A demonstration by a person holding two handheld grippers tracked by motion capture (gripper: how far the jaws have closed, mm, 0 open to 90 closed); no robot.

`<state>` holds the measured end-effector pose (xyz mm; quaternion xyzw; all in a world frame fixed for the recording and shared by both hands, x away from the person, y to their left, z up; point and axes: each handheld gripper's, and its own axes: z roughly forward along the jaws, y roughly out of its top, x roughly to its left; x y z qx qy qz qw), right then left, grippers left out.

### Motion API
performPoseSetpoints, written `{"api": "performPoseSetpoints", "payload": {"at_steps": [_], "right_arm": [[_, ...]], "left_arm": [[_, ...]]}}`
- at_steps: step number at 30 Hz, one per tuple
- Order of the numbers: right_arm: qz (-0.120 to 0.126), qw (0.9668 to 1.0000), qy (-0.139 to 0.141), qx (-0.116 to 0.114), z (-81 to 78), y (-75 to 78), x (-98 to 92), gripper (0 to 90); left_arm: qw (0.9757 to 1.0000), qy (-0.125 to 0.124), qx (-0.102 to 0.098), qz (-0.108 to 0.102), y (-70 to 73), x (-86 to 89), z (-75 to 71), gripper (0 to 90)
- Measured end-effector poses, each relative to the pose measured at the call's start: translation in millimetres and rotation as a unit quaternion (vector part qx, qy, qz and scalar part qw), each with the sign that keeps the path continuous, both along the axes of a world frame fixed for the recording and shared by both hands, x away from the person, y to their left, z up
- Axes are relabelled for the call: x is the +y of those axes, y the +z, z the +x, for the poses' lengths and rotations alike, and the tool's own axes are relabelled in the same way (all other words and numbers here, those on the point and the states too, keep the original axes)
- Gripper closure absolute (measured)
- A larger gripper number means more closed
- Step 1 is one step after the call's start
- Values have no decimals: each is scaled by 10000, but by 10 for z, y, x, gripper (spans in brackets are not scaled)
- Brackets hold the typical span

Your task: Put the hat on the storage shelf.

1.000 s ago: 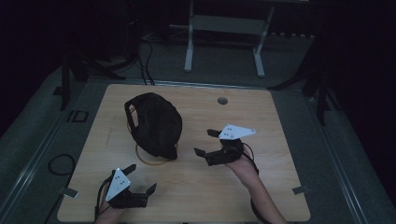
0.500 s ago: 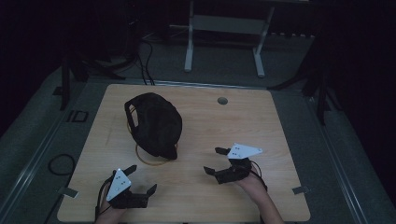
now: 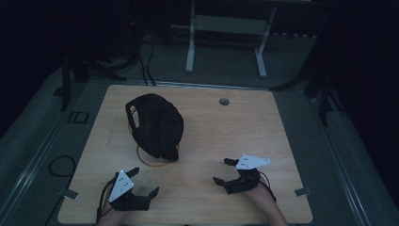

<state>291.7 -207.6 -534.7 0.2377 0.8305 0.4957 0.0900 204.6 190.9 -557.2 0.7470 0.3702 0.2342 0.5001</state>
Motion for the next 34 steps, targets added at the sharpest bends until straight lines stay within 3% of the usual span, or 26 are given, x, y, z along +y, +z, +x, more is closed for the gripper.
{"api": "performPoseSetpoints", "payload": {"at_steps": [14,20,22,26,34], "right_arm": [[-40,9997,-197,132,-80,-117,-217,146],[-207,9992,-350,17,-104,-129,-348,146],[-145,9990,-414,24,-90,-127,-394,146],[-272,9983,-515,-46,-64,-145,-423,146],[-337,9983,-475,-27,-56,-164,-416,146]], "left_arm": [[10000,-13,25,-3,-6,-6,-16,10],[10000,-20,7,26,-4,-5,-25,10],[9999,-18,-58,122,5,-2,-30,10],[10000,32,-45,19,16,23,-31,10],[10000,21,-37,51,8,33,-28,10]]}}
